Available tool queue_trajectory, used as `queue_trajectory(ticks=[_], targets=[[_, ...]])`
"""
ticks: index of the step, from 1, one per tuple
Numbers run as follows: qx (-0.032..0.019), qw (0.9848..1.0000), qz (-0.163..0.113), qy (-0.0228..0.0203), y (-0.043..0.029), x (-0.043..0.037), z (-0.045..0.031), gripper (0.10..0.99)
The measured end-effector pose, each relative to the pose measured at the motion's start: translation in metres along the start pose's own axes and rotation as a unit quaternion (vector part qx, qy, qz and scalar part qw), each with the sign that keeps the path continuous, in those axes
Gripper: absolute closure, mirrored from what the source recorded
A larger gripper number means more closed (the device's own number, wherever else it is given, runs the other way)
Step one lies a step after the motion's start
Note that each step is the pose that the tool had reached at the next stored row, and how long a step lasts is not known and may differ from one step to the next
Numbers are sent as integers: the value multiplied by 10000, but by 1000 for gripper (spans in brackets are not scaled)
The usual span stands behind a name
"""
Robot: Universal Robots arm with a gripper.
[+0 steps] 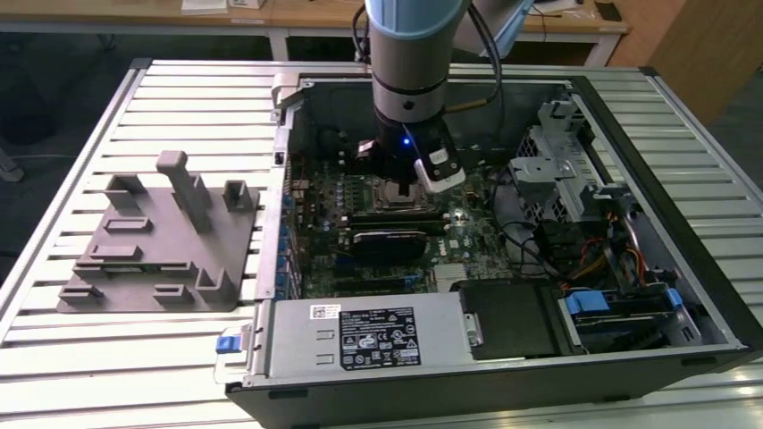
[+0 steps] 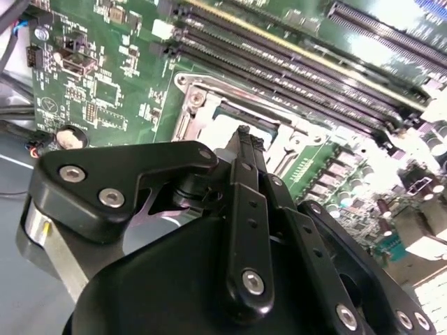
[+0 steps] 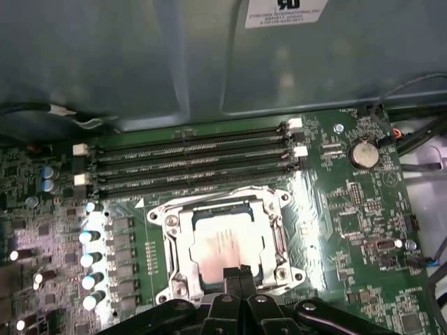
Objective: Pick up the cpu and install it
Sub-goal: 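Install the second cpu locking lever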
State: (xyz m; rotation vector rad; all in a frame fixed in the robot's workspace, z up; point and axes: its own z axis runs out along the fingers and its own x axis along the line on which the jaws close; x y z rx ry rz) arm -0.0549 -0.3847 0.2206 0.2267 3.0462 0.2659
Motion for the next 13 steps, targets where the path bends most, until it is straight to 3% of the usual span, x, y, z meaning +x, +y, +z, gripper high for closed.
queue_trajectory(ticks=[6,13], targets=[[174,9998,0,62,104,-19,32,980],[178,9998,1,69,105,-22,33,980]])
